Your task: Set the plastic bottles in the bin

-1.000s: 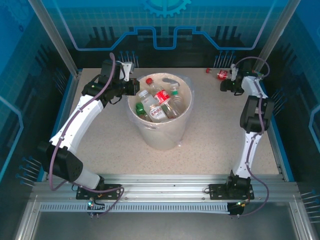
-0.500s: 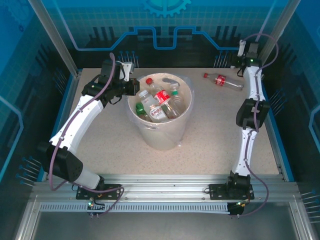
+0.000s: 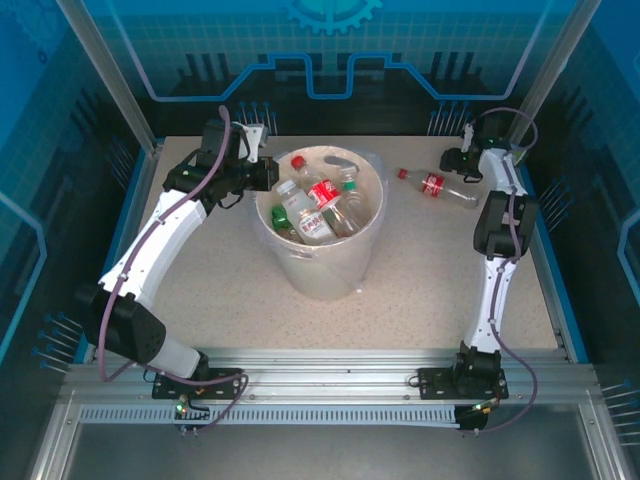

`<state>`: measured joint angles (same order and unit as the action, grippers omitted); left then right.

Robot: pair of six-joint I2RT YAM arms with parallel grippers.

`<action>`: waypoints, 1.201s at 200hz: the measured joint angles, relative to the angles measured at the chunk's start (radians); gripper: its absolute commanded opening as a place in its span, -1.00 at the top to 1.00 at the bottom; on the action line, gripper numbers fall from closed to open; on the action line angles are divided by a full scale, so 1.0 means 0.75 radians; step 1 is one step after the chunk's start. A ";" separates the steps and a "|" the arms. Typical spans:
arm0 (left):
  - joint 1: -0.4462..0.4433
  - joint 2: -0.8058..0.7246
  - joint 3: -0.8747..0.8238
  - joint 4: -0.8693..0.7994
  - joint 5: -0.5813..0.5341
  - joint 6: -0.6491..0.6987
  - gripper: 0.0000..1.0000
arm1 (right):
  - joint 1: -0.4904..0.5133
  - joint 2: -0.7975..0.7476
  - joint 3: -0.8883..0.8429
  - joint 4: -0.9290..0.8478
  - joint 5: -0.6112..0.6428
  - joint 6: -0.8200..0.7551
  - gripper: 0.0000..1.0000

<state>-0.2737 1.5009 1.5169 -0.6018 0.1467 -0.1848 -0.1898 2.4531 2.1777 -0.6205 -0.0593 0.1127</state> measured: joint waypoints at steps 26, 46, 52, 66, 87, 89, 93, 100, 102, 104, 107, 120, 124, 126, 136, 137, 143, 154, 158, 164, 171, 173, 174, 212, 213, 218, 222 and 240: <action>0.003 -0.004 0.000 -0.007 0.000 0.000 1.00 | 0.001 -0.192 -0.118 -0.004 -0.022 -0.073 -0.54; 0.005 -0.007 0.000 -0.010 0.000 0.000 1.00 | 0.004 -0.359 -0.186 -0.025 -0.087 -0.248 -0.66; 0.005 -0.008 -0.001 -0.013 0.000 0.001 1.00 | 0.008 -0.416 -0.220 -0.035 -0.104 -0.325 -0.69; 0.005 -0.011 -0.001 -0.018 0.000 0.000 1.00 | 0.030 -0.546 -0.337 -0.048 -0.126 -0.538 -0.83; 0.005 -0.013 -0.002 -0.021 0.001 0.000 1.00 | 0.097 -0.676 -0.535 -0.104 -0.135 -0.855 -0.97; 0.005 -0.013 -0.002 -0.021 0.001 0.000 1.00 | 0.102 -0.680 -0.544 -0.109 -0.136 -0.871 -0.97; 0.005 -0.013 -0.002 -0.021 0.001 0.000 1.00 | 0.117 -0.683 -0.569 -0.130 -0.143 -0.923 -0.97; 0.005 -0.013 -0.002 -0.022 0.001 0.000 1.00 | 0.138 -0.682 -0.597 -0.162 -0.152 -0.987 -0.98; 0.005 -0.013 -0.002 -0.022 0.001 0.000 1.00 | 0.144 -0.678 -0.603 -0.173 -0.154 -1.008 -0.98; 0.006 -0.013 -0.002 -0.022 0.001 -0.001 1.00 | 0.150 -0.673 -0.609 -0.187 -0.157 -1.027 -0.99; 0.006 -0.013 -0.002 -0.022 0.001 0.000 1.00 | 0.157 -0.668 -0.615 -0.208 -0.163 -1.051 -0.99; 0.006 -0.013 -0.002 -0.022 0.001 -0.001 1.00 | 0.179 -0.640 -0.617 -0.300 -0.180 -1.140 -0.99; 0.006 -0.013 -0.002 -0.022 0.001 0.000 1.00 | 0.184 -0.634 -0.617 -0.321 -0.184 -1.161 -0.99; 0.006 -0.014 -0.002 -0.022 0.001 0.000 1.00 | 0.186 -0.632 -0.617 -0.335 -0.186 -1.172 -0.99; 0.006 -0.014 -0.002 -0.023 0.001 0.000 1.00 | 0.195 -0.627 -0.617 -0.390 -0.192 -1.211 -1.00; 0.006 -0.014 -0.002 -0.023 0.001 0.000 1.00 | 0.195 -0.627 -0.617 -0.394 -0.192 -1.214 -0.99; 0.006 -0.014 -0.002 -0.023 0.001 0.000 1.00 | 0.201 -0.627 -0.617 -0.424 -0.191 -1.230 -0.99; 0.006 -0.015 -0.002 -0.024 0.001 0.000 1.00 | 0.210 -0.627 -0.617 -0.461 -0.191 -1.250 -0.98; 0.006 -0.015 -0.002 -0.024 0.001 0.000 1.00 | 0.213 -0.627 -0.617 -0.472 -0.192 -1.254 -0.97; 0.006 -0.016 -0.002 -0.025 0.001 0.000 1.00 | 0.218 -0.624 -0.618 -0.489 -0.192 -1.260 -0.96; 0.006 -0.017 -0.002 -0.026 0.001 0.000 1.00 | 0.223 -0.619 -0.619 -0.510 -0.197 -1.260 -0.95; 0.006 -0.017 -0.002 -0.027 0.000 0.000 1.00 | 0.224 -0.618 -0.620 -0.513 -0.198 -1.261 -0.95; 0.006 -0.017 -0.002 -0.027 0.001 0.000 1.00 | 0.225 -0.616 -0.620 -0.516 -0.198 -1.261 -0.95; 0.006 -0.023 -0.007 -0.028 0.001 0.000 1.00 | 0.269 -0.600 -0.733 -0.588 -0.232 -1.244 -0.92; 0.006 -0.023 -0.007 -0.028 0.001 0.000 1.00 | 0.271 -0.600 -0.736 -0.590 -0.233 -1.244 -0.92; 0.006 -0.023 -0.007 -0.028 0.001 0.000 1.00 | 0.278 -0.600 -0.754 -0.596 -0.242 -1.233 -0.92; 0.006 -0.023 -0.007 -0.028 0.001 0.000 1.00 | 0.284 -0.600 -0.769 -0.599 -0.247 -1.229 -0.91; 0.006 -0.023 -0.007 -0.028 0.001 0.000 1.00 | 0.316 -0.609 -0.845 -0.598 -0.268 -1.189 -0.92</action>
<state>-0.2691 1.4837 1.5120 -0.6231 0.1471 -0.1848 0.0475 1.9965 1.5436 -1.0691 -0.2604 -0.7788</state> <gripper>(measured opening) 0.093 0.960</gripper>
